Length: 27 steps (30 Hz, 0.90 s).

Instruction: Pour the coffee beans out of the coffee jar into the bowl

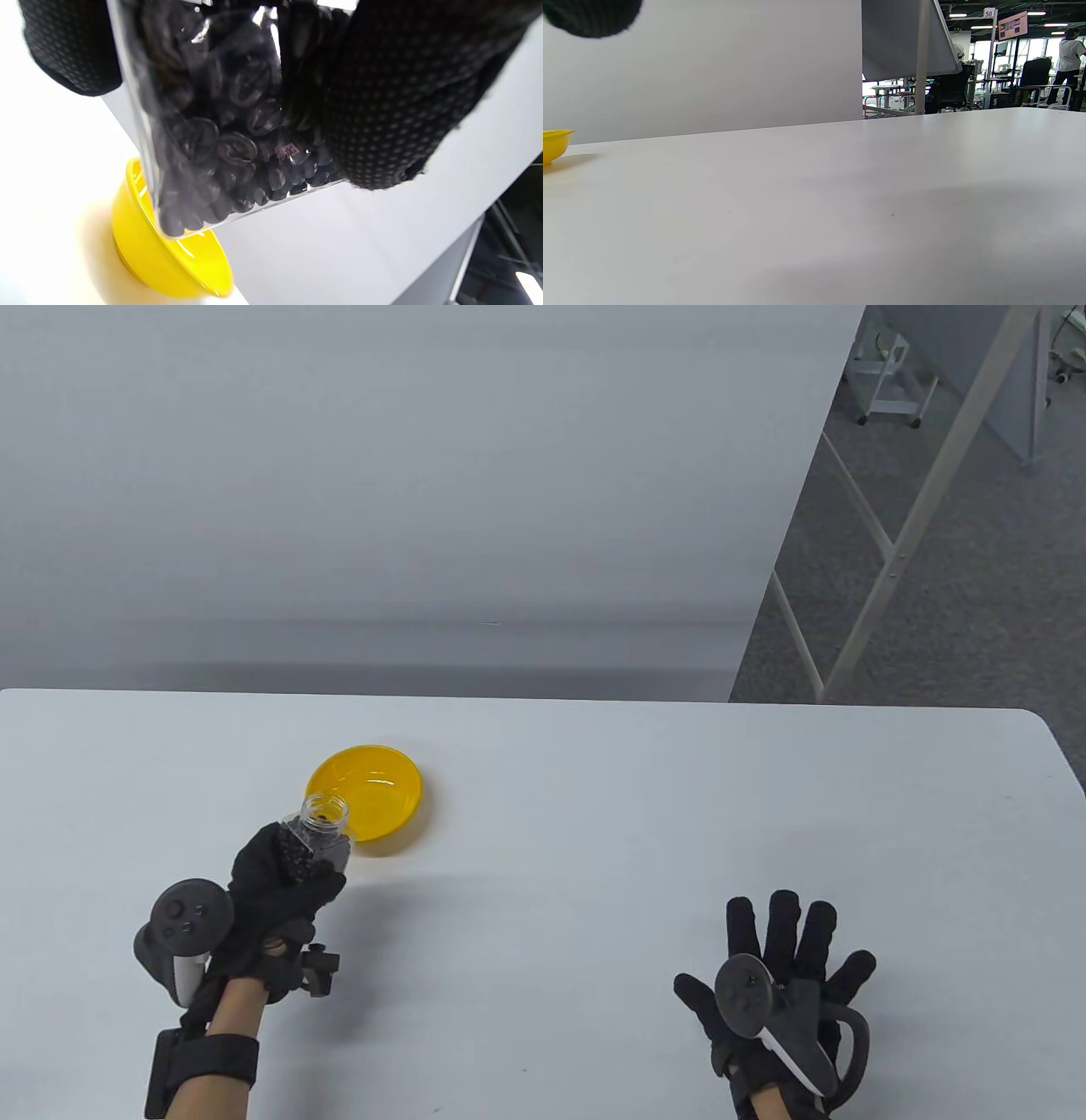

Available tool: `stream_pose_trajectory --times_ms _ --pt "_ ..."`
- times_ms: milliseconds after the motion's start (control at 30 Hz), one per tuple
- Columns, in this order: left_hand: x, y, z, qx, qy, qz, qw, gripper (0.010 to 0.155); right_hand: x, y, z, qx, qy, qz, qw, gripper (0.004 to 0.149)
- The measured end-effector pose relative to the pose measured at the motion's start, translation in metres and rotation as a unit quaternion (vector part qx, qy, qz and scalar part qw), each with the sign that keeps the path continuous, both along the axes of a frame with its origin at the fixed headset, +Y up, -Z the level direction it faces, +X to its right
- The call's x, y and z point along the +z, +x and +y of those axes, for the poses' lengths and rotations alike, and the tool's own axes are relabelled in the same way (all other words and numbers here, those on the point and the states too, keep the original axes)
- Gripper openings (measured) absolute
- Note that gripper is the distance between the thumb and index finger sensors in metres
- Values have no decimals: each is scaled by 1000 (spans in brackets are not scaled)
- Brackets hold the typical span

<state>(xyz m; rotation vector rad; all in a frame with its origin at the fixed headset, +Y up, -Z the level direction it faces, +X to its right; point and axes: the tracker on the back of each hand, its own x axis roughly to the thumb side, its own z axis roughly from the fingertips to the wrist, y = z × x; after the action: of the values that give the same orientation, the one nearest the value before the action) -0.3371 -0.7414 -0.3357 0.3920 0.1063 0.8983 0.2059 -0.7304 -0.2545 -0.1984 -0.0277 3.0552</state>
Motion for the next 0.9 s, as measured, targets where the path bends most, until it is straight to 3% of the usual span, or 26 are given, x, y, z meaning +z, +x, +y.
stream_pose_trajectory --times_ms 467,900 --pt "-42 2 11 -105 -43 60 992 94 -3 4 -2 5 -8 -6 1000 97" --pt "-61 -1 8 -170 -71 83 979 94 -6 4 -5 4 -16 -11 1000 97"
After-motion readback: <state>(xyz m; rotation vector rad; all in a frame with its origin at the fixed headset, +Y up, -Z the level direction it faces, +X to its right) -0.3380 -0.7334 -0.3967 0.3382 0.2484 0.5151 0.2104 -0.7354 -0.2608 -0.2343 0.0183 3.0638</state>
